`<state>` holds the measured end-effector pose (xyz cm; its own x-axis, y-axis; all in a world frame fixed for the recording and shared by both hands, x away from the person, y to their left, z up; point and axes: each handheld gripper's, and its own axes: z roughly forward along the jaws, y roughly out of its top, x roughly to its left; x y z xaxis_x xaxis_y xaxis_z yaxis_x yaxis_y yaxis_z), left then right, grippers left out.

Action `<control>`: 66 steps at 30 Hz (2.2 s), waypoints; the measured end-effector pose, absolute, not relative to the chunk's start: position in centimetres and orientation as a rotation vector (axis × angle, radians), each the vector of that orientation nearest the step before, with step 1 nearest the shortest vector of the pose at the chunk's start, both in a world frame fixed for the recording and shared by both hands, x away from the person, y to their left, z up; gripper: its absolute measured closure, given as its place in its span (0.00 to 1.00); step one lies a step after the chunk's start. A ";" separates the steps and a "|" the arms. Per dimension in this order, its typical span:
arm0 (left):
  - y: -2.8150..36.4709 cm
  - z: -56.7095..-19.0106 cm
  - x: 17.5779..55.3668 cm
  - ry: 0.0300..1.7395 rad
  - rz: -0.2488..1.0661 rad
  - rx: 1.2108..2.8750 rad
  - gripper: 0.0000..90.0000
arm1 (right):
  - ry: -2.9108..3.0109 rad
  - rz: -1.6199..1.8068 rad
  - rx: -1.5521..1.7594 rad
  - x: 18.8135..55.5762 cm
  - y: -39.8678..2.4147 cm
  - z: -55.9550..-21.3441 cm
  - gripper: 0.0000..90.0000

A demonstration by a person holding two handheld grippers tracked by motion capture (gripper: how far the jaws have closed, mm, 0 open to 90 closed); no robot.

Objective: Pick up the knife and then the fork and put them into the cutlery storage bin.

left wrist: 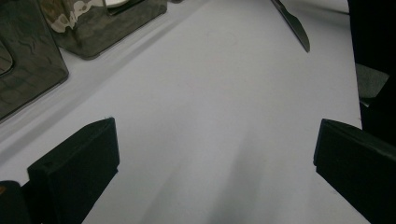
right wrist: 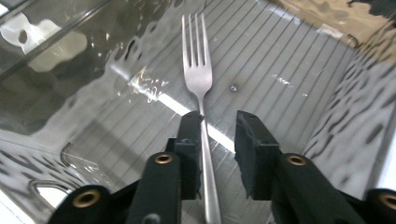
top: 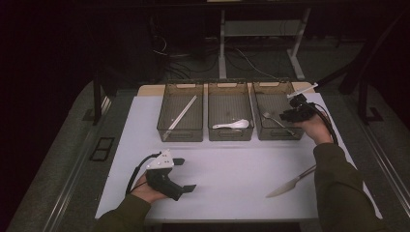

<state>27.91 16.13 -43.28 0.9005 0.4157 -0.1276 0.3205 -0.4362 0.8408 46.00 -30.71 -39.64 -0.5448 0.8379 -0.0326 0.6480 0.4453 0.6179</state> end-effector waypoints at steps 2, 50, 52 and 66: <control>16.1 -43.3 27.9 0.530 0.120 2.060 0.00 | 2.354 0.828 1.276 45.8 -31.0 -39.4 0.73; 16.1 -43.2 27.6 0.526 0.129 2.066 0.00 | 2.792 0.733 1.037 26.8 -31.9 -42.3 1.00; 16.1 -43.1 27.6 0.528 0.129 2.064 0.00 | 2.805 0.717 1.029 26.6 -31.9 -42.5 1.00; 16.1 -43.2 27.7 0.527 0.130 2.066 0.00 | 2.846 0.555 1.010 26.6 -30.8 -42.5 1.00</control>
<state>27.69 16.09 -43.19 0.9007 0.4181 -0.1180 0.3153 -0.4424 0.8396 26.63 -30.85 -42.51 -0.7812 0.6220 0.0532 0.5964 0.7185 0.3577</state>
